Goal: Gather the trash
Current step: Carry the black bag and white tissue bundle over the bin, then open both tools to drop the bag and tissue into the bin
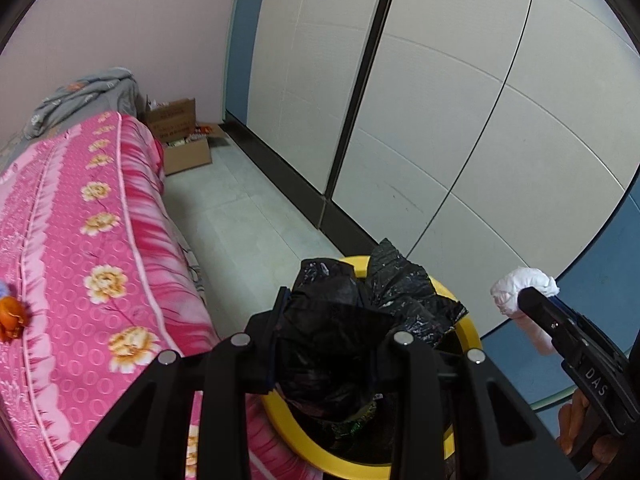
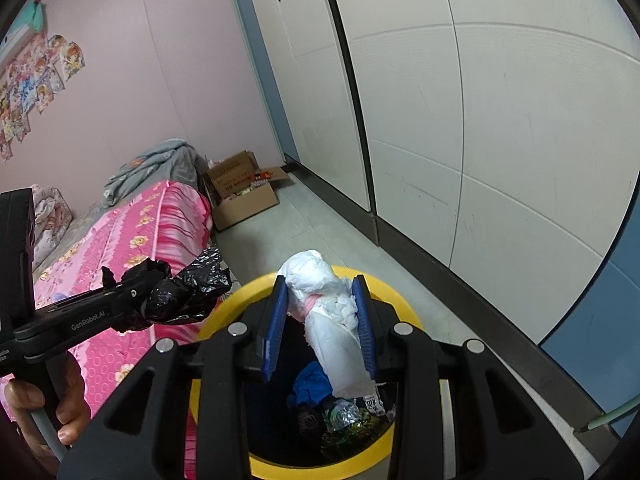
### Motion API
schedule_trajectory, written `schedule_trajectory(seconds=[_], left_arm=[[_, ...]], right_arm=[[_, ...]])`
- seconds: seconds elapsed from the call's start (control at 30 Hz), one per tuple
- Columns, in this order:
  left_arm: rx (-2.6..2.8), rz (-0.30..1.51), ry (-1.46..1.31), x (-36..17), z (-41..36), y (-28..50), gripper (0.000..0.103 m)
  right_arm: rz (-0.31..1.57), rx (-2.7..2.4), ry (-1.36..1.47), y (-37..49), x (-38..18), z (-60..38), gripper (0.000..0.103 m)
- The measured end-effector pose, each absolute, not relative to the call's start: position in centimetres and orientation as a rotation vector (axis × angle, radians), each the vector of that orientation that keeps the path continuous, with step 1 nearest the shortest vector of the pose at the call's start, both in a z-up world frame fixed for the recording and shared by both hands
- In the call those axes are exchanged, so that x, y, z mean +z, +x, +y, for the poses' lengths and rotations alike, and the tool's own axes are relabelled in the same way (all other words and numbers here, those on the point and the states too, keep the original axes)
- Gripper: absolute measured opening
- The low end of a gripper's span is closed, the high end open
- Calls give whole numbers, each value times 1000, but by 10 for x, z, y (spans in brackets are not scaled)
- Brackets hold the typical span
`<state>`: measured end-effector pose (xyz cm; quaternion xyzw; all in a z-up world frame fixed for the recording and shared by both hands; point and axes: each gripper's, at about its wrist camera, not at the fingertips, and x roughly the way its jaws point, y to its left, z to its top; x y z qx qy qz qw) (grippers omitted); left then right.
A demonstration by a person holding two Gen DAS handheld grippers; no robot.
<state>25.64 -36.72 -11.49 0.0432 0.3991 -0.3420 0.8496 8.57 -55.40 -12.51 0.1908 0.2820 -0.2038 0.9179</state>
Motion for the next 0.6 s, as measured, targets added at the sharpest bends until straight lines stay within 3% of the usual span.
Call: schedule_trajectory(seconds=[0.33,0.43,0.5,0.6], left_arm=[[-740,863,74,-126,-375,258,35],[-739,869,66,-126,-374,260,41],[-738,869,60,-125,-372,260,55],[-737,856,48,-121,-369,257,67]], right_arm=[[592,-435,402,80,-139,-562,37],[590,-447,409,76,-139,-561,46],[581,-459,410,73,-138,-560,50],[565,-477,408,67,-132,-559,54]])
